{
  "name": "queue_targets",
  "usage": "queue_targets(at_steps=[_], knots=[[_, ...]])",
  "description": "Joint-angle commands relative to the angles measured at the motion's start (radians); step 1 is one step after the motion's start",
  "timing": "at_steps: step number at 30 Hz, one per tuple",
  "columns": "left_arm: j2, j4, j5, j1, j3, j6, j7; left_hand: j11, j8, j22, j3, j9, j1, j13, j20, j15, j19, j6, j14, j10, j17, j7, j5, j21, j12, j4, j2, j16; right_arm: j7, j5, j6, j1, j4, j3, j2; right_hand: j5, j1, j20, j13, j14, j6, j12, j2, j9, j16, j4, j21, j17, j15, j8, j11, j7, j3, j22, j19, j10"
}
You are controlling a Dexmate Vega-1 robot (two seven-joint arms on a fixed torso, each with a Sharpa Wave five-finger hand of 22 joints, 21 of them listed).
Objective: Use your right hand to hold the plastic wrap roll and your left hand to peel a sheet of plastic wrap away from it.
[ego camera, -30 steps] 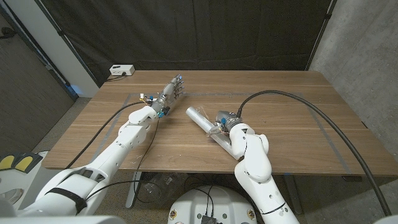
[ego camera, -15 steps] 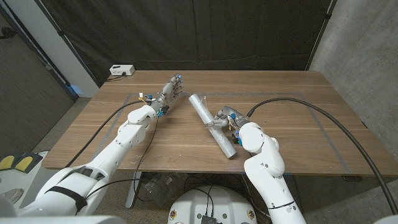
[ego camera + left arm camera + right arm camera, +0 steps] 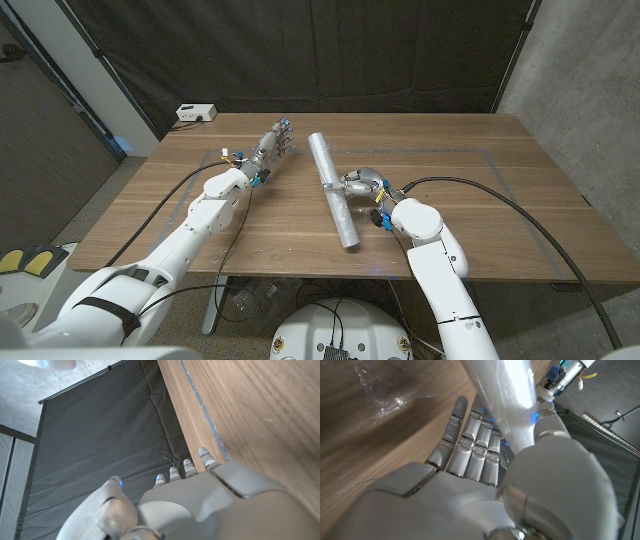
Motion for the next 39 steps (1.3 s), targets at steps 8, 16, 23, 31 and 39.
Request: queue_targets(at_steps=[8, 16, 23, 31, 39], knots=[[0.002, 0.001, 0.008, -0.003, 0.009, -0.013, -0.006, 0.000, -0.004, 0.005, -0.006, 0.003, 0.008, 0.005, 0.003, -0.003, -0.002, -0.016, -0.005, -0.004, 0.002, -0.005, 0.004, -0.004, -0.005, -0.005, 0.003, 0.000, 0.002, 0.361, 0.110, 0.019, 0.099, 0.100, 0.045, 0.005, 0.133, -0.011, 0.118, 0.099, 0.052, 0.030, 0.188, 0.022, 0.003, 0.006, 0.042, 0.001, -0.091, 0.099, -0.099, -0.035, 0.069, 0.003, 0.024, 0.125], [0.006, -0.028, 0.012, 0.010, 0.008, -0.006, 0.005, -0.002, -0.006, 0.004, -0.007, 0.003, 0.022, 0.005, 0.002, -0.006, -0.003, -0.024, -0.007, -0.008, 0.001, -0.009, 0.005, -0.007, -0.006, -0.018, -0.008, -0.002, 0.051, 0.538, 0.163, 0.040, 0.181, 0.150, 0.091, 0.013, 0.124, -0.026, 0.131, 0.108, 0.048, 0.035, 0.185, 0.033, 0.003, 0.006, 0.077, 0.002, -0.095, 0.108, -0.099, -0.037, 0.078, 0.019, 0.036, 0.128], [0.012, -0.044, 0.021, 0.017, 0.012, -0.005, 0.000, -0.007, -0.008, 0.003, -0.006, 0.003, 0.044, 0.005, 0.001, -0.008, -0.002, -0.038, -0.010, -0.013, -0.001, -0.010, 0.004, -0.010, -0.008, -0.034, -0.019, -0.003, 0.098, 0.641, 0.203, 0.065, 0.248, 0.177, 0.107, 0.022, 0.111, -0.036, 0.143, 0.106, 0.036, 0.033, 0.181, 0.044, -0.001, 0.009, 0.109, 0.005, -0.096, 0.113, -0.099, -0.042, 0.082, 0.034, 0.045, 0.115], [0.005, -0.035, 0.004, 0.013, 0.008, -0.023, -0.038, -0.006, 0.016, 0.001, 0.012, 0.006, 0.163, 0.006, -0.006, -0.046, 0.045, -0.002, 0.070, 0.047, -0.004, 0.010, -0.010, -0.006, 0.014, -0.117, -0.049, 0.019, 0.132, 0.704, 0.252, 0.090, 0.306, 0.193, 0.118, 0.036, 0.091, -0.079, 0.163, 0.111, 0.017, 0.034, 0.173, 0.065, -0.004, 0.010, 0.154, 0.010, -0.098, 0.126, -0.101, -0.048, 0.092, 0.031, 0.090, 0.109], [-0.001, -0.019, -0.040, -0.001, 0.004, -0.022, -0.114, 0.028, 0.063, 0.009, 0.001, 0.011, 0.249, 0.011, -0.022, -0.067, 0.179, 0.182, 0.266, 0.245, 0.003, 0.078, -0.033, 0.037, 0.065, -0.174, -0.090, 0.061, 0.149, 0.737, 0.291, 0.112, 0.351, 0.203, 0.126, 0.057, 0.074, -0.121, 0.187, 0.124, 0.004, 0.035, 0.156, 0.092, -0.007, 0.002, 0.198, 0.014, -0.097, 0.145, -0.102, -0.049, 0.113, 0.004, 0.159, 0.103]])
